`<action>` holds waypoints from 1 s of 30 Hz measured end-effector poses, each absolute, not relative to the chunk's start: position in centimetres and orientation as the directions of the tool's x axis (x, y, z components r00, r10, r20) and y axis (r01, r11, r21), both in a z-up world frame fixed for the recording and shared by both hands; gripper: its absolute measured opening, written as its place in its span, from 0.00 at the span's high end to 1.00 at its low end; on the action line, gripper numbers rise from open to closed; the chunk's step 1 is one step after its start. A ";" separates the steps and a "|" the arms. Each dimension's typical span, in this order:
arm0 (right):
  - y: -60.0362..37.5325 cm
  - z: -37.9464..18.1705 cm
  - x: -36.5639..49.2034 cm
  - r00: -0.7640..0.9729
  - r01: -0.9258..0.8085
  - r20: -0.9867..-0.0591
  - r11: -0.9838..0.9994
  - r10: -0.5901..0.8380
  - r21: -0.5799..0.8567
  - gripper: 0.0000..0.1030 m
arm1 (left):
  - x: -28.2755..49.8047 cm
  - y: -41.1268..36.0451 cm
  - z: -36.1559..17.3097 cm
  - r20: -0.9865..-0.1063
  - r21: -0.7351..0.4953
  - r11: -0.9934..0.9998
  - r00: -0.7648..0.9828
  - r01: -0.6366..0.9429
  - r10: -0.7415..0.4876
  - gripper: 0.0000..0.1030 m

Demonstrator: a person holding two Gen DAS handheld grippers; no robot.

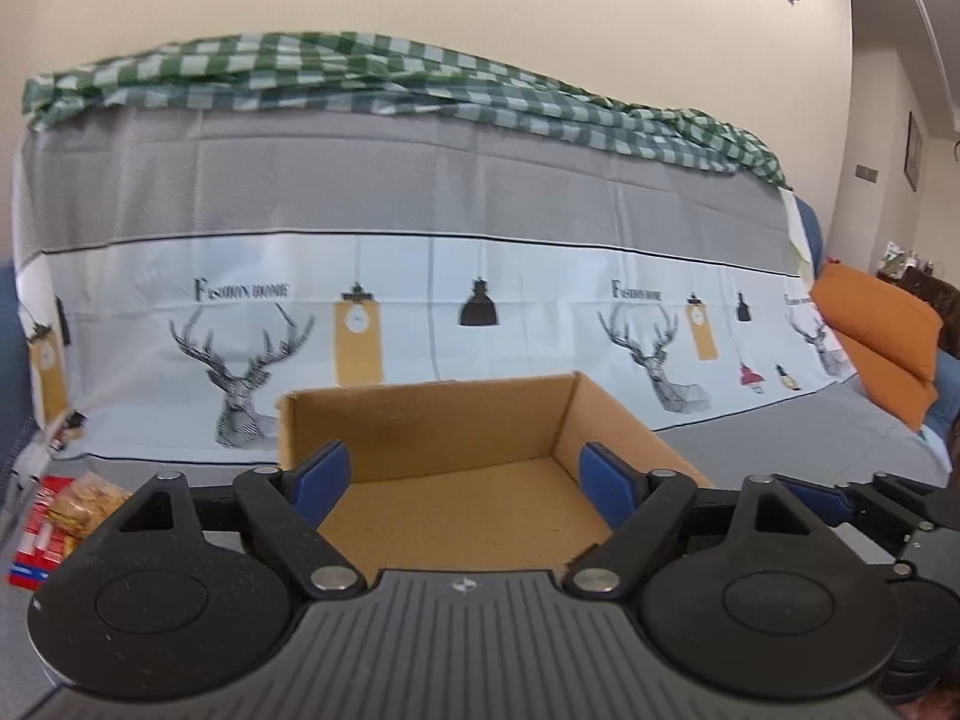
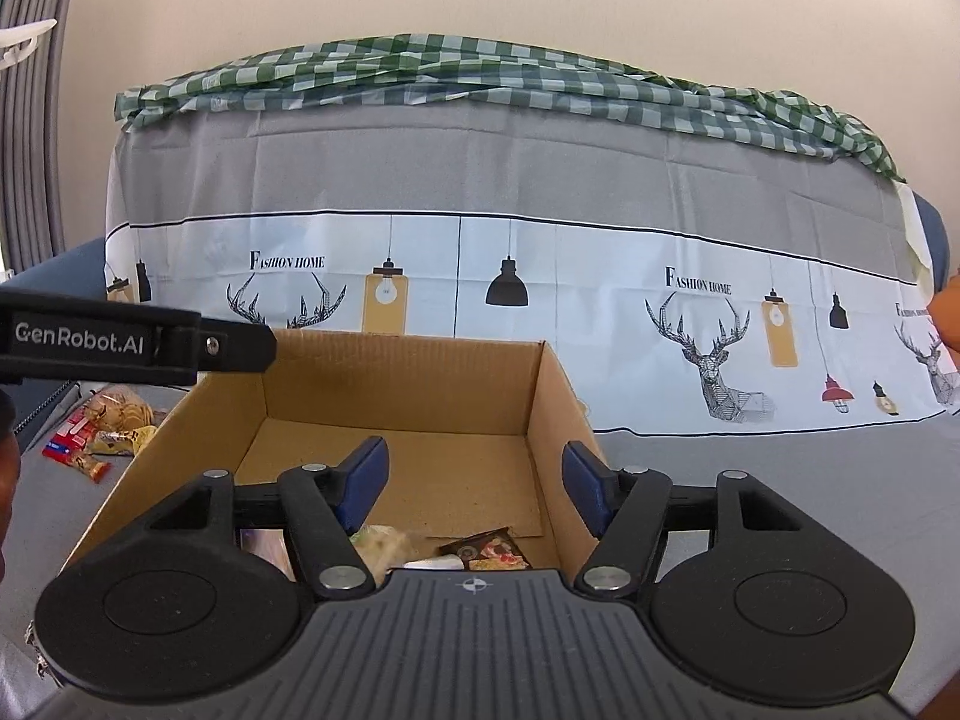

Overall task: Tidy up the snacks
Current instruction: 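Open the left tool to drop the peanut bag while the right tool drops the purple pack, then move both open tools back down to the snack pile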

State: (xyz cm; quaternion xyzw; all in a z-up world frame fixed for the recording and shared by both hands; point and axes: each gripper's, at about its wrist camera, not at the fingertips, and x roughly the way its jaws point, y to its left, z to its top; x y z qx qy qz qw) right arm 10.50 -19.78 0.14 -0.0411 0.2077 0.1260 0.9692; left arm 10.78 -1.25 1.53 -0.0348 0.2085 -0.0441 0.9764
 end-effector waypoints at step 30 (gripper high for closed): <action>-3.4 1.4 6.9 0.761 -0.467 -0.371 0.846 0.532 0.256 0.67 | 6.5 18.7 0.7 -0.483 -0.178 0.953 0.866 -0.244 0.131 0.72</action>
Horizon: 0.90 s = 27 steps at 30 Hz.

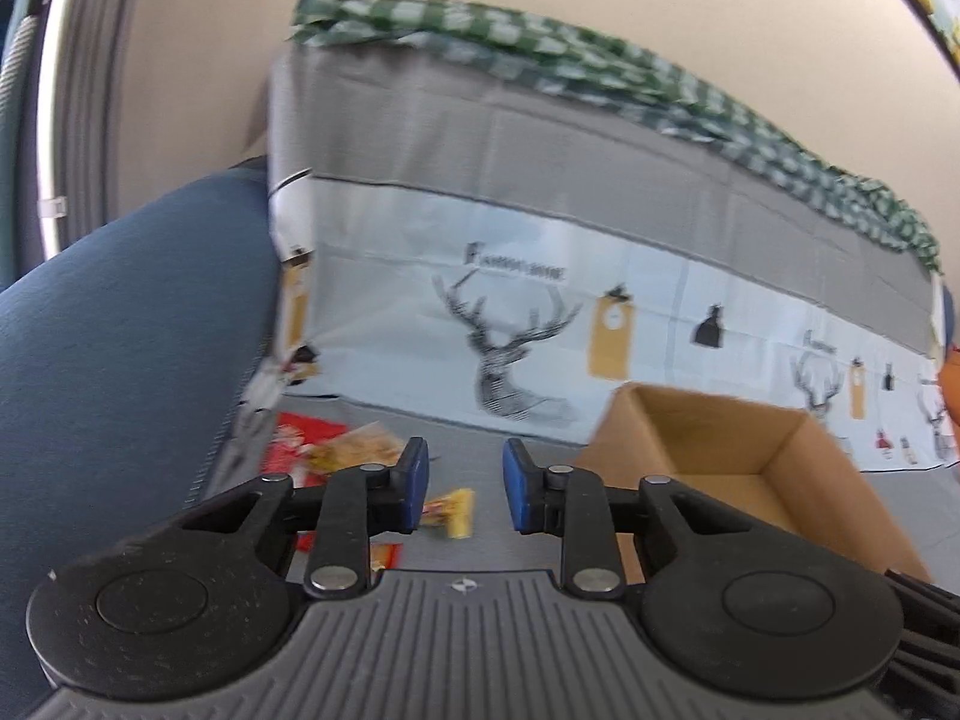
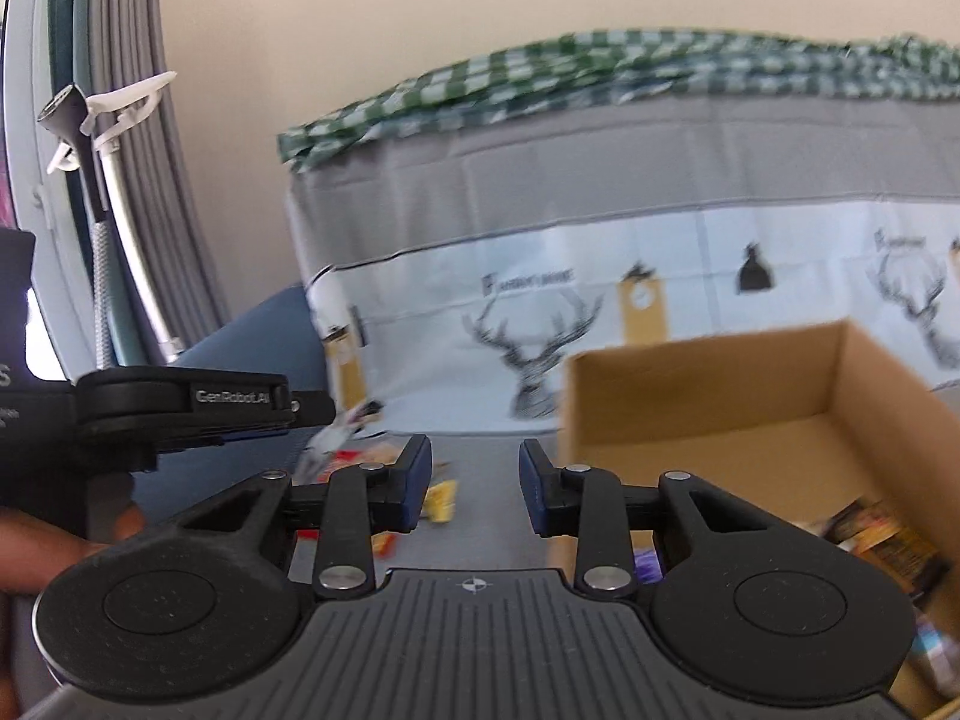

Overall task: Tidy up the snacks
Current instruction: 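Move both open tools back down to the snack pile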

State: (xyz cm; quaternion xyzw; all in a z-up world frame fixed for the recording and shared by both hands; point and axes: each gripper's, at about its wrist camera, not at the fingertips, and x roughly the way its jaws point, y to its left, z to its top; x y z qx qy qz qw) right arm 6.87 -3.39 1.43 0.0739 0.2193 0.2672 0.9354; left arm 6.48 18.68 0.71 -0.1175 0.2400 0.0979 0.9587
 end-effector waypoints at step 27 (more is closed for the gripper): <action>9.9 -8.6 17.7 0.642 -0.242 -0.575 0.846 0.507 0.476 0.65 | 9.3 26.0 -2.8 -0.538 -0.203 0.869 0.793 -0.451 0.286 0.76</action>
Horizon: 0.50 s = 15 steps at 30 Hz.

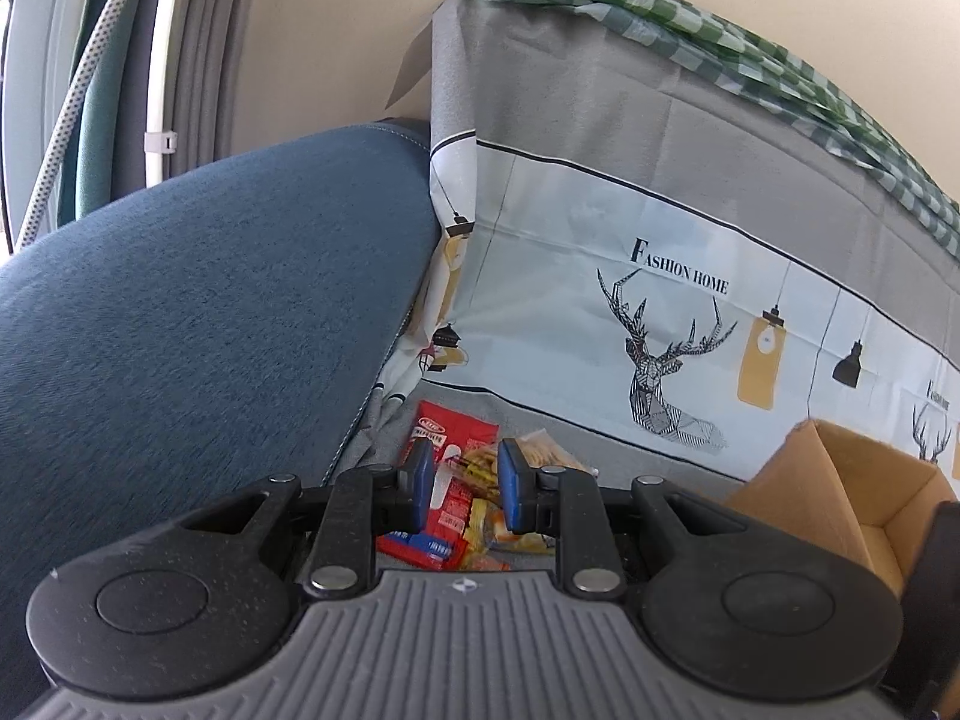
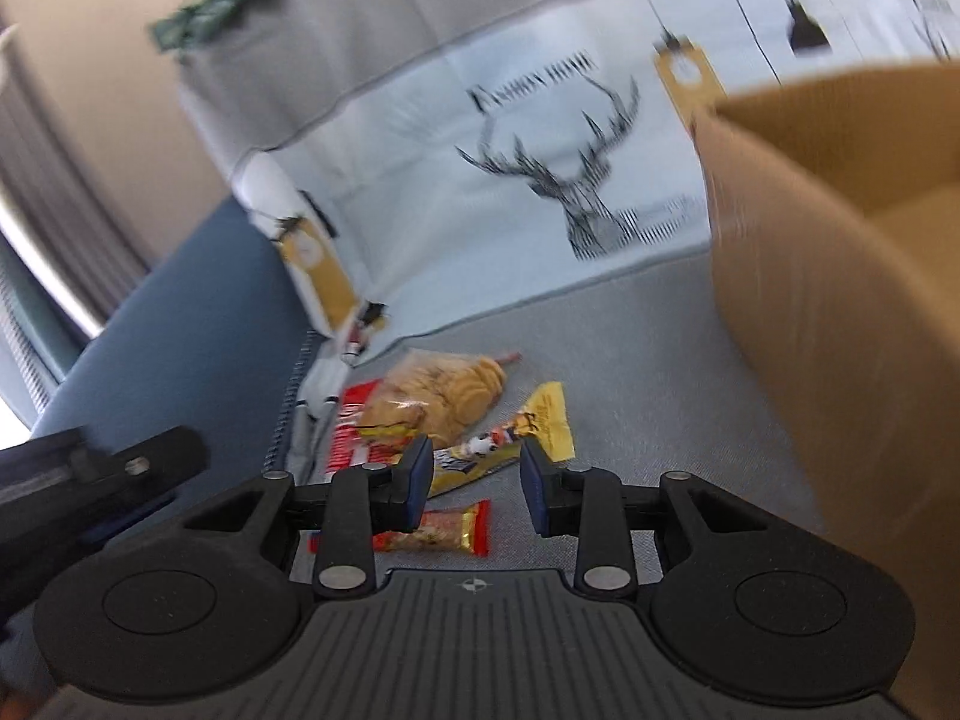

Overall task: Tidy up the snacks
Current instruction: 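Move both open tools back down to the snack pile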

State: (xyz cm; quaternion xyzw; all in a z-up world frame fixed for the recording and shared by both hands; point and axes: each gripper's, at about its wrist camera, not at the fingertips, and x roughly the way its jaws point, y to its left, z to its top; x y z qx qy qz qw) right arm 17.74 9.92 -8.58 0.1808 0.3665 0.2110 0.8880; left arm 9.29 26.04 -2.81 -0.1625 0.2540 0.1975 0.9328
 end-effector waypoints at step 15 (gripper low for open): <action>11.9 -11.8 22.4 0.601 -0.168 -0.639 0.858 0.480 0.486 0.92 | 16.4 28.1 -5.5 -0.597 -0.272 0.880 0.786 -0.390 0.163 0.44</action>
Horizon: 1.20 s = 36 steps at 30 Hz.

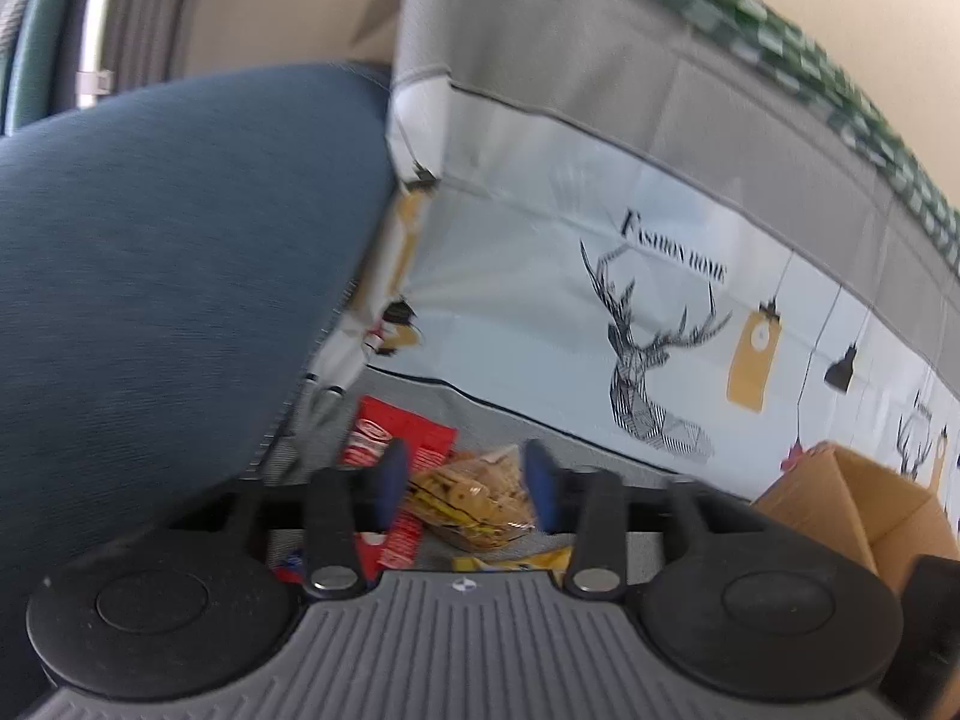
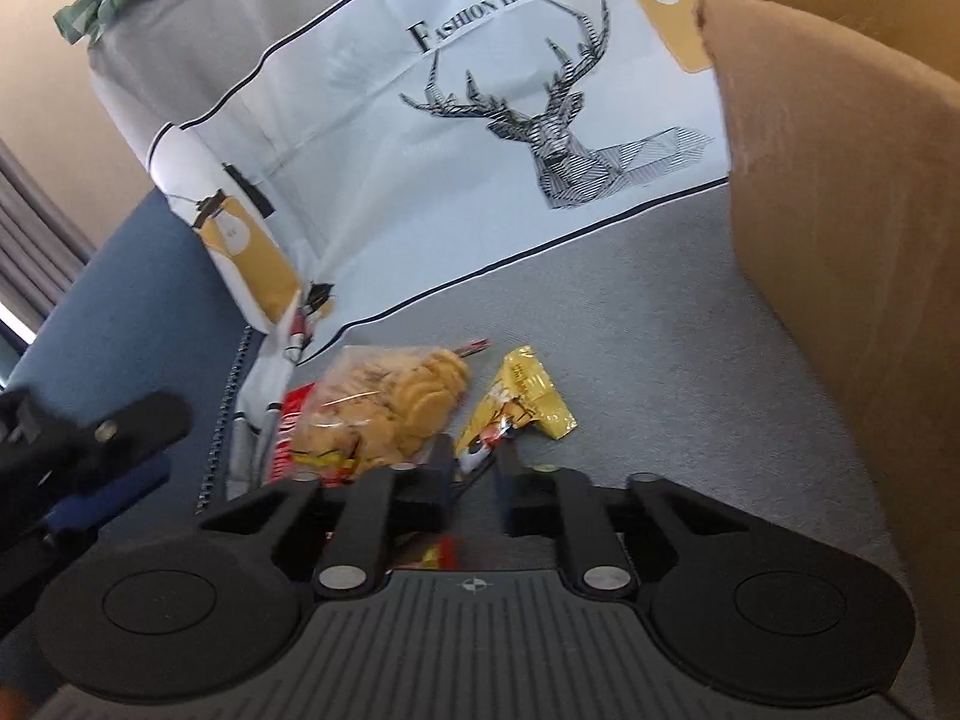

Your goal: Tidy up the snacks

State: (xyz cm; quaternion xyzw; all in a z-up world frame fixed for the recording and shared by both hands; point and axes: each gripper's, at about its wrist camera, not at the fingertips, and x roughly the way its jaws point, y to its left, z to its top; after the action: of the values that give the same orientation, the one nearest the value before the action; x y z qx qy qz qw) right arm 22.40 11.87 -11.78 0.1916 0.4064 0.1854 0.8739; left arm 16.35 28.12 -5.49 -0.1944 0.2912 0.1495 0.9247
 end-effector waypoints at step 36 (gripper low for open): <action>7.4 -3.7 12.7 0.629 -0.509 -0.500 0.801 0.595 0.315 1.00 | 10.3 25.3 -3.7 -0.659 -0.300 0.862 0.742 -0.409 0.123 0.77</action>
State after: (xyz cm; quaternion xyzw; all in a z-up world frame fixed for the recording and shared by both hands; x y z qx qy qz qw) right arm 12.73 7.37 -3.67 0.0716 0.3025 0.3069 0.8995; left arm 10.34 25.31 -3.65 -0.2183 0.3281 0.1465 0.9073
